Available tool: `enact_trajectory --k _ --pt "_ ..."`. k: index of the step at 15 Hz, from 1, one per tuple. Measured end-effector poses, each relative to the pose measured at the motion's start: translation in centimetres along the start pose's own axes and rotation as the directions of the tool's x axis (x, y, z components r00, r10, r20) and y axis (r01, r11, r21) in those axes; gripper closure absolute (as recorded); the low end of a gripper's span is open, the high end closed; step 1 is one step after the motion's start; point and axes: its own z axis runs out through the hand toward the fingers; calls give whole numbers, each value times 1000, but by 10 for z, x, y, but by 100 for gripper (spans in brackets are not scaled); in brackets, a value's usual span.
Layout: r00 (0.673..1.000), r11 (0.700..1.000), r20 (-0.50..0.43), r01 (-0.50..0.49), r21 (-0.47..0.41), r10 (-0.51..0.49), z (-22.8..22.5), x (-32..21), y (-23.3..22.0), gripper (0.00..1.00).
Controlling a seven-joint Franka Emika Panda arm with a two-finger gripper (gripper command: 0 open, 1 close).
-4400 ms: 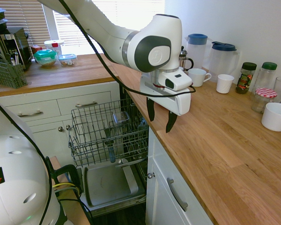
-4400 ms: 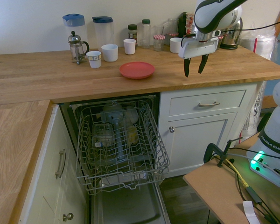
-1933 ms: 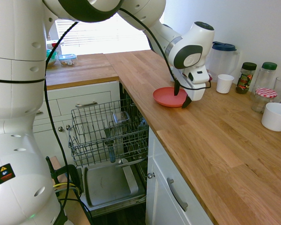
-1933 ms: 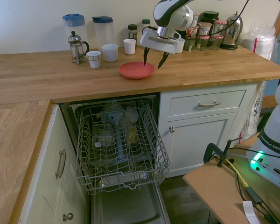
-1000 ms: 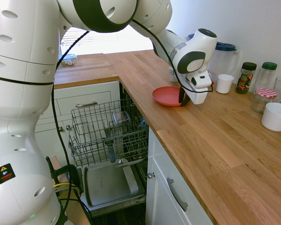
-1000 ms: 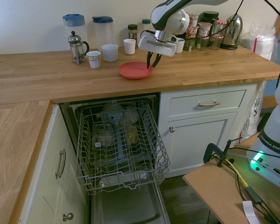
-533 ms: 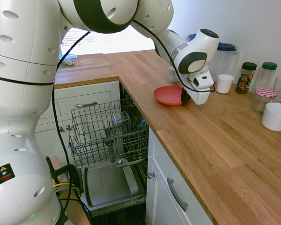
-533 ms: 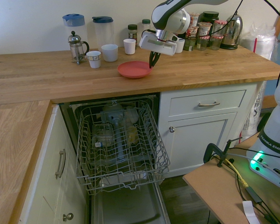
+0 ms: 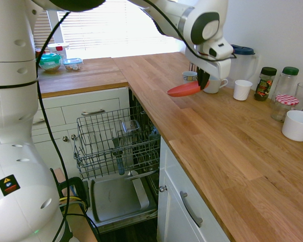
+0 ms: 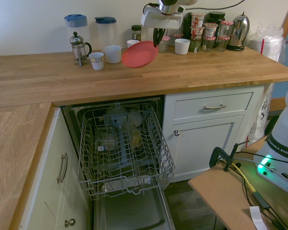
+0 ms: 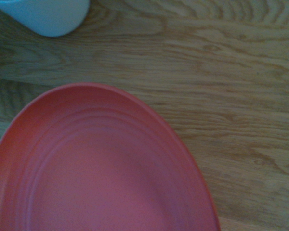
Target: Put the plate in the dishwasher
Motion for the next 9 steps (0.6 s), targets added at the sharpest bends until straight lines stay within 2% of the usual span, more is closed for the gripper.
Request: enact_trajectory --k 3,5,7,9 --pt "977 984 -129 161 -73 -169 -34 -87 -44 100" --pt "937 954 -196 266 -136 -289 -38 -151 -68 100" --pt "880 906 -236 368 -210 -412 -28 -212 -85 100" --pt "806 840 -262 458 -291 -530 -13 -266 -95 100"
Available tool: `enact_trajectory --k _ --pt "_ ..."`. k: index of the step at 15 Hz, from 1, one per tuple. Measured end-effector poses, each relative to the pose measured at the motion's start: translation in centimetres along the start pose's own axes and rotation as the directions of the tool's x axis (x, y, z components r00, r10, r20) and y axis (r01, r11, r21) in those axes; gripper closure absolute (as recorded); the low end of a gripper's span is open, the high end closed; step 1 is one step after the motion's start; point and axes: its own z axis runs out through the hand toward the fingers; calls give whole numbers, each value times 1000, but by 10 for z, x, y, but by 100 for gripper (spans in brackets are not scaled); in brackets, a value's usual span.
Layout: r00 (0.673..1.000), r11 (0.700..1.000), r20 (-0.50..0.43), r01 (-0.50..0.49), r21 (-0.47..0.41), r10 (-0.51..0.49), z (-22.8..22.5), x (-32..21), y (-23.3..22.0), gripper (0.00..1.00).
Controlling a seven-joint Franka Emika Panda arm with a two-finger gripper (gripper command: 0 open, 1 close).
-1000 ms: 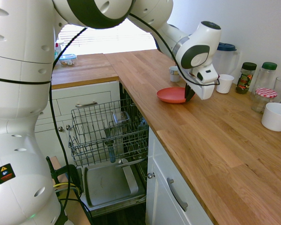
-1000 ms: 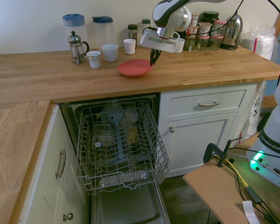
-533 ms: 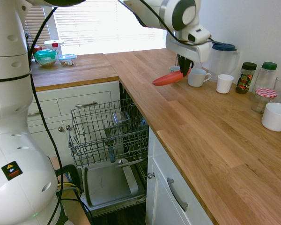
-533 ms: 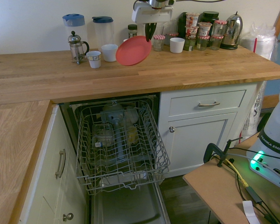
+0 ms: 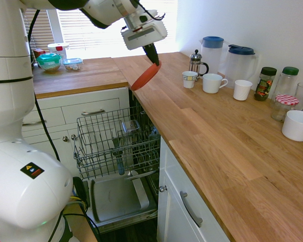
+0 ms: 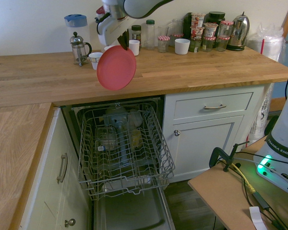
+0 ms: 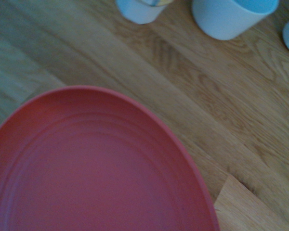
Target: Put the plate in the dishwasher
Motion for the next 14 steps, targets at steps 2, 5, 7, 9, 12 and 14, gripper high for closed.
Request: enact_trajectory --k 2,5,7,9,12,14 --pt "992 992 -47 114 -53 -117 2 -38 -25 100" --pt "955 954 -84 273 -125 -284 13 -79 -47 100" --pt "914 911 -87 381 -158 -397 16 -99 -51 100" --pt "832 829 -100 521 -203 -546 13 -100 -50 100" --pt "745 758 -174 590 -278 -644 0 -114 -59 100" --pt "688 718 -218 626 -304 -692 -11 -144 -72 100"
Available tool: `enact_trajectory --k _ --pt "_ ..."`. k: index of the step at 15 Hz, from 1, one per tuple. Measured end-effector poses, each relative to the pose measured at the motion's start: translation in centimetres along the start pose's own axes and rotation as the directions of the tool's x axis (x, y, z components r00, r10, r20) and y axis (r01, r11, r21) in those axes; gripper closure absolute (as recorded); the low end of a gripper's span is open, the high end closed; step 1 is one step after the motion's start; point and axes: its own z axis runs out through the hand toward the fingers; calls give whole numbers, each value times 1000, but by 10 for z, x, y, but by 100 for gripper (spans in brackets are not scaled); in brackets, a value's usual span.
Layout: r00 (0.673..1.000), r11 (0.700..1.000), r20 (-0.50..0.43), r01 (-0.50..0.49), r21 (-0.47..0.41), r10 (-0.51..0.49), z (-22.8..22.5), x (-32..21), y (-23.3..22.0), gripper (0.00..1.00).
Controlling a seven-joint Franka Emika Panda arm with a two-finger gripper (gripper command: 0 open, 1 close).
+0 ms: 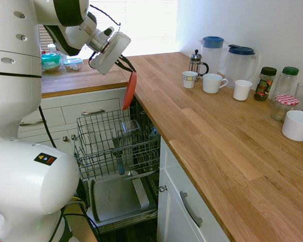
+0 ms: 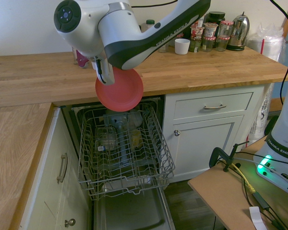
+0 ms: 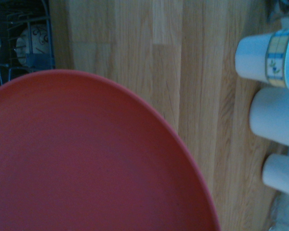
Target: Put the plate in the dishwasher
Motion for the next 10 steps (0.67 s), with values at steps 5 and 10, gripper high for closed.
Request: enact_trajectory --k 5,10 --pt "995 997 -86 53 -59 -58 -15 -32 -76 100" --pt "997 990 -71 -44 -131 35 -14 -61 -138 100"
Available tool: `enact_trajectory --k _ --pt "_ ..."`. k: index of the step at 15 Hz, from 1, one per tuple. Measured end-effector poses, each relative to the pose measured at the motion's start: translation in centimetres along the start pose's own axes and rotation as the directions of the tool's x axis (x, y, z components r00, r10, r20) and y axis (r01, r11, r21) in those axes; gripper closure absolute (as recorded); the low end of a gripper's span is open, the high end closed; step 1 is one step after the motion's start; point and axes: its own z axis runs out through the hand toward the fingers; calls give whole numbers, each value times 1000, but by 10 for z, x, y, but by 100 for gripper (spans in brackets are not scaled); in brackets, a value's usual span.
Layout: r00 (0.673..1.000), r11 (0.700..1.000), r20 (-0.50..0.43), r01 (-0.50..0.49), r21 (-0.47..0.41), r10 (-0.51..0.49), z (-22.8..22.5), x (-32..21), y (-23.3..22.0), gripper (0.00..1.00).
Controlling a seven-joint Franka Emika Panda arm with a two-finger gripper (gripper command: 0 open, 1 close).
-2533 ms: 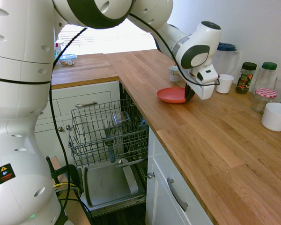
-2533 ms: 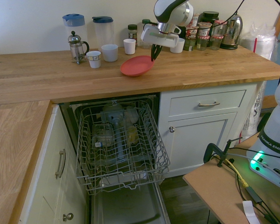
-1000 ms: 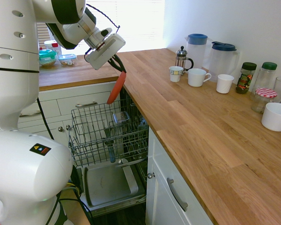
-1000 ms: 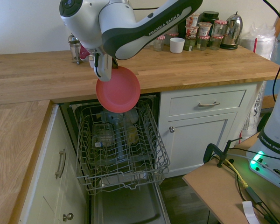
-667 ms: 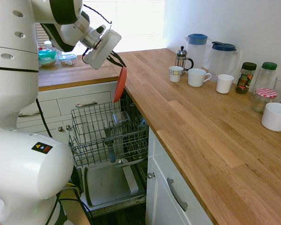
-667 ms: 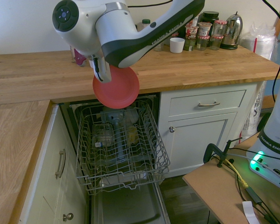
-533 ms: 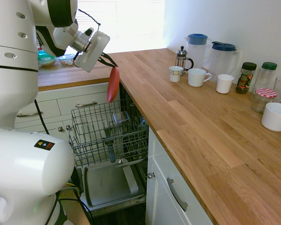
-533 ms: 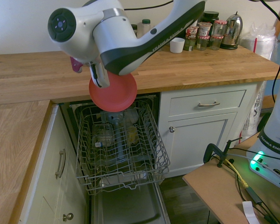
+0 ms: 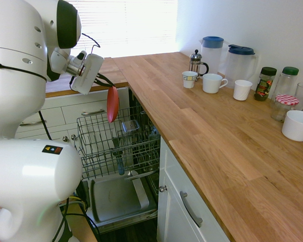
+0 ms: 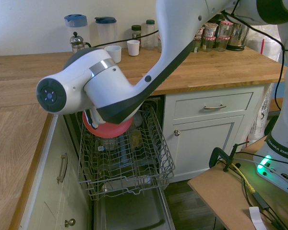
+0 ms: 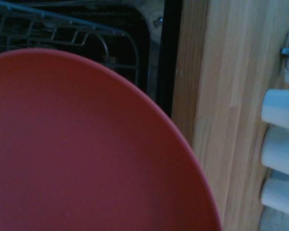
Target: Put the plate in the dishwasher
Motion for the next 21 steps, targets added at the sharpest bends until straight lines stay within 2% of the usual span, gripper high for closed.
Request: enact_trajectory --k 4,7,15,21 --pt "993 990 42 -111 -88 115 -13 -20 -27 100" --pt "984 978 60 -160 -134 169 -6 -22 -44 100" --pt "977 970 89 -178 -167 194 17 -27 -89 100" --pt "974 966 100 -181 -185 202 19 -30 -101 100"
